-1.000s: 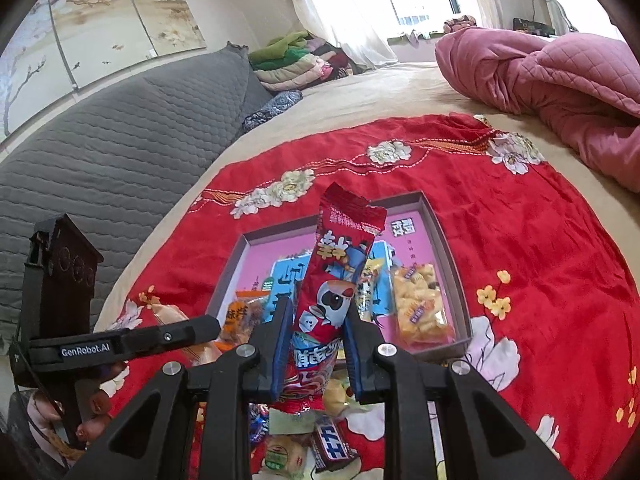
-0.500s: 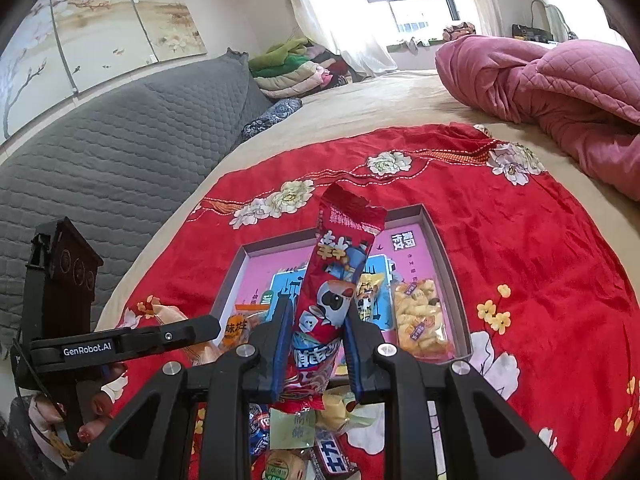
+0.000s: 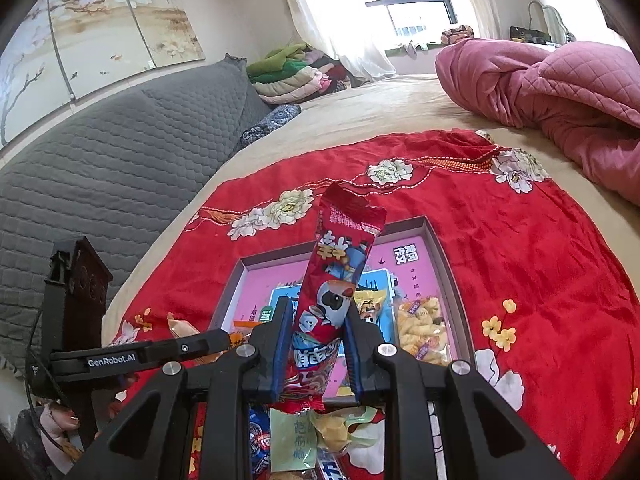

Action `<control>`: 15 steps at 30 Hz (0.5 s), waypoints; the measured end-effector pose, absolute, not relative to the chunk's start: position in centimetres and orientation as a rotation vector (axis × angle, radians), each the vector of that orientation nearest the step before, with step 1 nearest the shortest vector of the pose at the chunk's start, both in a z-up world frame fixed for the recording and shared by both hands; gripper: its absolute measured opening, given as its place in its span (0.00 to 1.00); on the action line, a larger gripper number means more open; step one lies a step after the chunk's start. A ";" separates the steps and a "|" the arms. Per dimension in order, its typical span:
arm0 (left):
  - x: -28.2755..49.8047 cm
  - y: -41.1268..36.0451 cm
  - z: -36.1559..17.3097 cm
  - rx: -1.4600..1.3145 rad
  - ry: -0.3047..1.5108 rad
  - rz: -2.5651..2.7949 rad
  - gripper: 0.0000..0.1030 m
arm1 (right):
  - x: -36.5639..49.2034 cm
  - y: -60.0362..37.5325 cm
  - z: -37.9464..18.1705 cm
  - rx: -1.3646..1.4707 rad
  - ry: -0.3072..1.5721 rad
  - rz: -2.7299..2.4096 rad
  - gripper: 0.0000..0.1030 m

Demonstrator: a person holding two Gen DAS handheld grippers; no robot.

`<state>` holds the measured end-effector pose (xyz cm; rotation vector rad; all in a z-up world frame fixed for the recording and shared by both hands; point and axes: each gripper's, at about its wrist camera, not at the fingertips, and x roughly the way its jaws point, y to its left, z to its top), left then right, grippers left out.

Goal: Organize snacks
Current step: 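Carry beige packet with left tool while right tool carries candy stick toward tray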

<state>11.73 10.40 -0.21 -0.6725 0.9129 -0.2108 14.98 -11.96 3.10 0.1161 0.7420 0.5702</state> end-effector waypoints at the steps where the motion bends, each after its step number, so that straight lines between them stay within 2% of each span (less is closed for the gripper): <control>1: 11.8 10.4 -0.3 -0.672 0.914 -0.210 0.23 | 15.1 -11.9 3.1 0.115 0.742 0.570 0.24; 15: 13.5 9.8 -2.4 -0.637 0.981 -0.195 0.23 | 16.4 -11.6 1.4 0.069 0.766 0.529 0.24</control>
